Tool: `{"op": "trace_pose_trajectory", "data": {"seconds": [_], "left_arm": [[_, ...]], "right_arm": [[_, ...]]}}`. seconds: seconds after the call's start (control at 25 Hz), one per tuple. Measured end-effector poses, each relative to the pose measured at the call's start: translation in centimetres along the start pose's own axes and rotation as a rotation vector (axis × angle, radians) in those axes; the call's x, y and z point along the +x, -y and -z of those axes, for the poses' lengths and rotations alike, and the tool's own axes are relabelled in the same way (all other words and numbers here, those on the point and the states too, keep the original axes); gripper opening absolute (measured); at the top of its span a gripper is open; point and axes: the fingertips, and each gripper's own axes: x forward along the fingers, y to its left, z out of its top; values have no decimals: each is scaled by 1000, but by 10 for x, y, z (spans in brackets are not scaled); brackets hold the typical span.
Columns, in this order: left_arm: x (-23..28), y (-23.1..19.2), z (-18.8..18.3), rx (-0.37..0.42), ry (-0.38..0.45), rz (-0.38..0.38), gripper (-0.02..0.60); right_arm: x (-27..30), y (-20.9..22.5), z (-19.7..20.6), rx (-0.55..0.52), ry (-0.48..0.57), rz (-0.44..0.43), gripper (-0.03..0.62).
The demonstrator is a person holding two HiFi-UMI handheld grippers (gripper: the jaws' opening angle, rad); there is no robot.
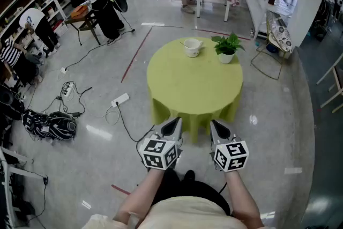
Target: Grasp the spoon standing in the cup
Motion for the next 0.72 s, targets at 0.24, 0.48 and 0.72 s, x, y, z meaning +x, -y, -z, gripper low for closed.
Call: {"op": "trace_pose_trajectory", "data": {"seconds": [0.24,0.48,0.72], "left_arm": [[3,1,0,1,8,0,2],[5,0,-2,-2,16,-3,2],[5,-4,-2,-9,17,-11,2]], "right_arm": [[1,-1,2,9,2,-25,2],[1,-1,2,29,3,-42,2],[3,2,-2,38,12,-36,2]]}}
